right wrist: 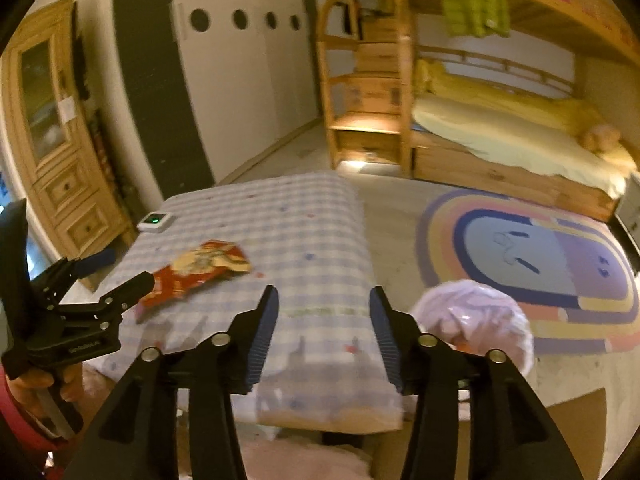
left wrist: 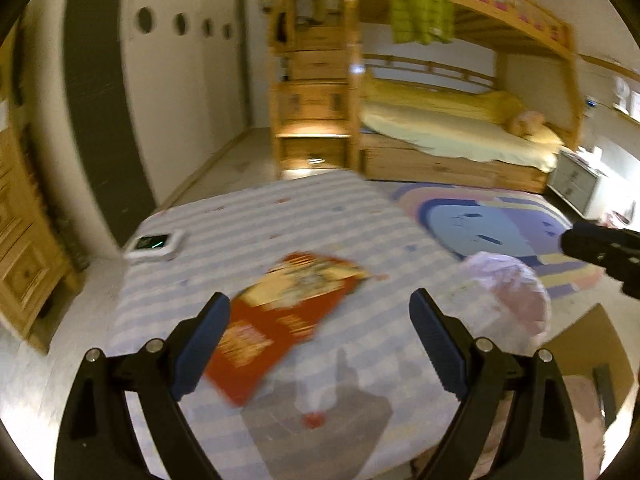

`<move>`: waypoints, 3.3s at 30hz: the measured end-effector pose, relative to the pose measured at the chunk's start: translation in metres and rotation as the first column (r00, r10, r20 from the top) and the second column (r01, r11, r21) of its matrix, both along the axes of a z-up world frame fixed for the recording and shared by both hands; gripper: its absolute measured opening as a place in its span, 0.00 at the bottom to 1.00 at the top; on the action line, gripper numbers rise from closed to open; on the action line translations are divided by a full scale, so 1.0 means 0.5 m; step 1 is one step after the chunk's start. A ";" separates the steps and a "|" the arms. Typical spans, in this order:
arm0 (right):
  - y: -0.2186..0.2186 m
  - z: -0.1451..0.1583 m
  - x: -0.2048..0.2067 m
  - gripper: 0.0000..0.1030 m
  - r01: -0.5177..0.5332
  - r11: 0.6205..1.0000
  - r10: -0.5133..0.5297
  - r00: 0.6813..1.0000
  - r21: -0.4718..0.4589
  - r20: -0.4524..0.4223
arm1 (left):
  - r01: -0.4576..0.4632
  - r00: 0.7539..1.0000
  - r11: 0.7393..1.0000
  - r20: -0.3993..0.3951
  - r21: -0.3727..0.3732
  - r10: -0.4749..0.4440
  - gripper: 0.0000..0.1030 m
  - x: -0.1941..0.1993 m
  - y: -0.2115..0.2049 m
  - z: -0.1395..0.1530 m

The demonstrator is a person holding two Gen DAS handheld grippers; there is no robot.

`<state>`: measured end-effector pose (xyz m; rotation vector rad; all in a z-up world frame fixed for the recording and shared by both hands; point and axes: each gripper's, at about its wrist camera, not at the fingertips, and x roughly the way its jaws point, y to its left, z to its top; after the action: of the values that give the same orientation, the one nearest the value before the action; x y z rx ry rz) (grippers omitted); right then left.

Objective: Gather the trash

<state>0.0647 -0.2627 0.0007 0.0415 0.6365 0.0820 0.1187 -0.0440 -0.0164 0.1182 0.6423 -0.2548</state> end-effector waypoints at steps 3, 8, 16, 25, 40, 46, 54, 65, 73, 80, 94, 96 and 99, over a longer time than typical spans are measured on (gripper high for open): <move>0.058 -0.003 0.020 0.49 -0.041 0.999 0.041 0.999 -0.004 -0.007 | -0.082 0.996 0.996 -0.031 -0.019 0.082 0.86 0.012 0.060 -0.014; 0.130 -0.033 0.066 0.52 -0.107 0.994 0.107 0.993 0.019 -0.039 | -0.128 0.988 0.991 -0.089 -0.039 0.124 0.86 0.017 0.104 -0.058; 0.153 -0.075 0.113 0.54 -0.098 0.994 0.103 0.990 0.055 -0.099 | -0.065 0.987 0.997 -0.142 0.051 0.071 0.85 0.041 0.078 -0.128; 0.125 -0.081 0.130 0.57 -0.077 0.990 0.089 0.990 0.117 -0.106 | -0.038 0.981 0.988 -0.180 0.153 0.066 0.79 0.082 0.041 -0.169; 0.115 -0.062 0.109 0.57 -0.090 0.990 0.100 0.991 0.108 -0.087 | 0.016 0.990 0.990 -0.142 0.140 0.004 0.17 0.076 0.038 -0.118; 0.115 -0.061 0.110 0.57 -0.094 0.990 0.104 0.991 0.110 -0.088 | 0.028 0.991 1.000 -0.128 0.008 -0.026 0.07 0.058 0.090 -0.042; 0.130 -0.066 0.116 0.57 -0.111 0.988 0.122 0.987 0.107 -0.101 | -0.015 0.972 0.987 -0.232 -0.163 -0.024 0.00 0.036 0.159 -0.010; 0.135 -0.078 0.118 0.57 -0.120 0.987 0.133 0.984 0.109 -0.121 | -0.061 0.969 0.987 -0.245 -0.146 0.024 0.13 0.039 0.150 -0.032; 0.145 -0.088 0.120 0.60 -0.119 0.986 0.132 0.985 0.116 -0.114 | -0.140 0.958 0.982 -0.268 -0.125 0.103 0.74 0.023 0.144 -0.092; 0.151 -0.082 0.112 0.60 -0.124 0.984 0.136 0.986 0.125 -0.094 | -0.159 0.946 0.987 -0.291 -0.030 0.144 0.93 0.012 0.076 -0.153; 0.140 -0.080 0.120 0.60 -0.105 0.986 0.117 0.989 0.128 -0.087 | -0.227 0.929 0.974 -0.298 0.013 0.220 0.93 0.137 0.053 -0.151; 0.138 -0.081 0.123 0.60 -0.106 0.986 0.117 0.989 0.126 -0.087 | -0.224 0.922 0.974 -0.319 0.020 0.218 0.93 0.151 0.045 -0.164; 0.137 -0.086 0.127 0.60 -0.104 0.987 0.116 0.989 0.125 -0.093 | -0.218 0.922 0.975 -0.318 0.043 0.220 0.93 0.156 0.038 -0.178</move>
<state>0.1280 -0.1942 -0.0421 0.1274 0.7333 0.2266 0.1967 -0.0248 -0.1053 0.0095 0.9748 -0.0535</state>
